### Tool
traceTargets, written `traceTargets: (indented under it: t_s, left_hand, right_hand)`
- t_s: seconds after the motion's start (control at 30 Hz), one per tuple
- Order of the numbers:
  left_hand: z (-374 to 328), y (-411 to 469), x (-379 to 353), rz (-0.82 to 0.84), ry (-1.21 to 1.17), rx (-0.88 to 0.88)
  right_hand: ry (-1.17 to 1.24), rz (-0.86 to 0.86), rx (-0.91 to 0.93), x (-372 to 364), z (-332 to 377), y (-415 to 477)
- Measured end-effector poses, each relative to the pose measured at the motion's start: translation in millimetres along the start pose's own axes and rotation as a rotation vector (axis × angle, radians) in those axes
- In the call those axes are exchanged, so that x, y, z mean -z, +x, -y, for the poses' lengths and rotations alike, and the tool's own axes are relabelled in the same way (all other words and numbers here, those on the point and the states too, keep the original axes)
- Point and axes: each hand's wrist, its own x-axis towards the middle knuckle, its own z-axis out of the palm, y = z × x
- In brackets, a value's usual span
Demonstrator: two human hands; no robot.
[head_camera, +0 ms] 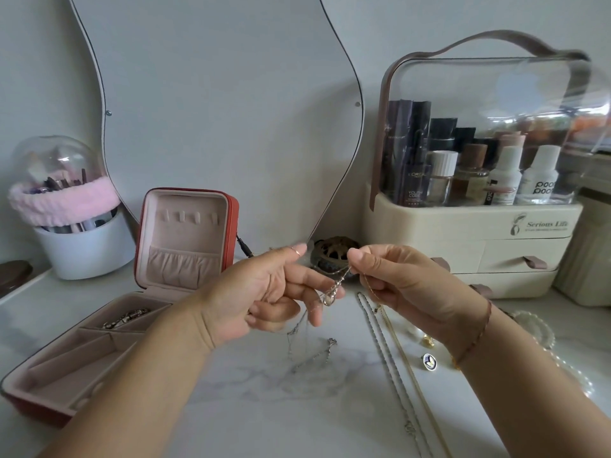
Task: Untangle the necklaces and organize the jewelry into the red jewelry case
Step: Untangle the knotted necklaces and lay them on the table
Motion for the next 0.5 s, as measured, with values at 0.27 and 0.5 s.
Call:
traceTargets:
  t_s: [0.27,0.5]
  left_hand:
    - [0.4,-2.6,-3.0,-0.086,0.108,-0.081]
    - [1.4,0.5,-8.6,-0.286,0.158,-0.112]
  right_hand:
    - [-0.052,-0.007,-0.005,-1.2,-0.5,-0.1]
    - [-0.079,-0.019,-0.01,-5.7,1.2,-0.6]
